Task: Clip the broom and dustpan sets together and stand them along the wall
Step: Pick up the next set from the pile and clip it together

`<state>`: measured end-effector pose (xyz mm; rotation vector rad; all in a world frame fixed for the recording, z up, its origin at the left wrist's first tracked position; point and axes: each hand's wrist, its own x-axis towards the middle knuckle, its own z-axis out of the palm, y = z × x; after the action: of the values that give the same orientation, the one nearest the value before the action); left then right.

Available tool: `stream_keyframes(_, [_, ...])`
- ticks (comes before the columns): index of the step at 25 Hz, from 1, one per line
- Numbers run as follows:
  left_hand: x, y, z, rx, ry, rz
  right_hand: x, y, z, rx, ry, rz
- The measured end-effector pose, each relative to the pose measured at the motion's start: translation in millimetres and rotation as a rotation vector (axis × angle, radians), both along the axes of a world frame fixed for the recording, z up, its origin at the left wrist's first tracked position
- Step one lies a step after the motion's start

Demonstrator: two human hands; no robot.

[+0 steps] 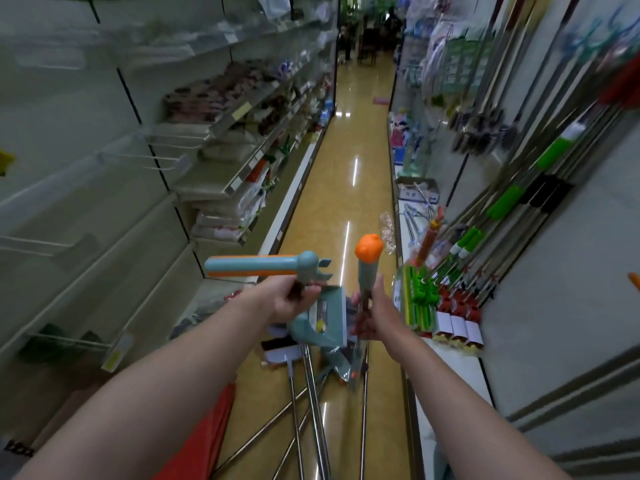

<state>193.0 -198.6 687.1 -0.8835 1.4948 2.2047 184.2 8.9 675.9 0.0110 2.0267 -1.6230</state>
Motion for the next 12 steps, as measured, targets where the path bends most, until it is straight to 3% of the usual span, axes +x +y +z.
stream_keyframes(3, [7,3,22,-0.080,0.050,-0.057,8,5,10,0.019,0.141,0.147])
stream_keyframes(8, [21,2,42,-0.194,0.123,-0.036,14,3,53,0.384,0.480,0.214])
stream_keyframes(12, [35,-3,34,-0.183,0.113,-0.063,17,-9,69,0.515,0.613,0.284])
